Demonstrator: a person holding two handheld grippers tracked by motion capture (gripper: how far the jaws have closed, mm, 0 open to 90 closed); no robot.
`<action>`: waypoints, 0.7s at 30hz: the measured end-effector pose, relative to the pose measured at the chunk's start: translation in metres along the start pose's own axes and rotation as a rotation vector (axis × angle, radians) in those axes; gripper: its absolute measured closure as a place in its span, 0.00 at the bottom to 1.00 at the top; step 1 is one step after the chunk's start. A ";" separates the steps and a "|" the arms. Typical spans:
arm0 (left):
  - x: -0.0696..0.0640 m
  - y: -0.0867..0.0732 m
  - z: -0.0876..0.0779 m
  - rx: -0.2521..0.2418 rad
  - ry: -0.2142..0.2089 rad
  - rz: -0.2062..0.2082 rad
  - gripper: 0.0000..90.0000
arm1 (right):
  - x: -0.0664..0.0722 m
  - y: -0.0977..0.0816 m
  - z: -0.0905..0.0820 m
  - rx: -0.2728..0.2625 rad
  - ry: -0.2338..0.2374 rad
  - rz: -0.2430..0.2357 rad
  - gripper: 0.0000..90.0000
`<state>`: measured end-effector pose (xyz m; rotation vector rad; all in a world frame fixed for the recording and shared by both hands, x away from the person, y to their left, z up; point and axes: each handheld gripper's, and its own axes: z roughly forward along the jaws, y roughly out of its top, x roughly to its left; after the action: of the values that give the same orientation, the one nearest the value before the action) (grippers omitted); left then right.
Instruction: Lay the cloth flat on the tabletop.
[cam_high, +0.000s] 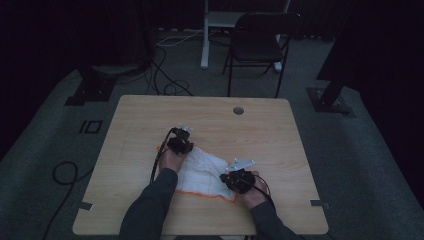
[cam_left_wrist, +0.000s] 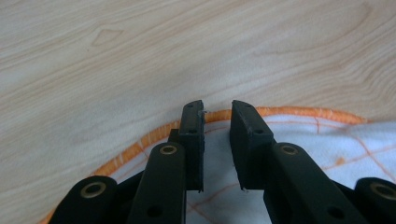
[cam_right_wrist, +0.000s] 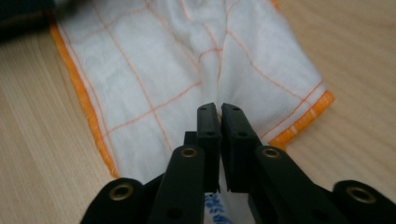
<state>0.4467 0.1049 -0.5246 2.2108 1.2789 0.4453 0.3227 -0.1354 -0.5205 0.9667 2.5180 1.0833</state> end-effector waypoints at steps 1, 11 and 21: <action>0.000 -0.002 -0.002 0.001 -0.002 0.007 0.83 | -0.002 0.002 -0.002 -0.013 -0.006 0.009 0.90; 0.001 -0.023 -0.017 -0.010 -0.034 0.032 0.79 | -0.046 0.024 0.008 -0.049 -0.113 0.138 0.77; 0.002 -0.029 -0.020 -0.014 -0.047 0.021 0.79 | -0.062 0.030 0.040 0.030 -0.020 0.208 0.61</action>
<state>0.4166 0.1240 -0.5257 2.2121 1.2255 0.4074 0.4021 -0.1384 -0.5301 1.2642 2.4667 1.0877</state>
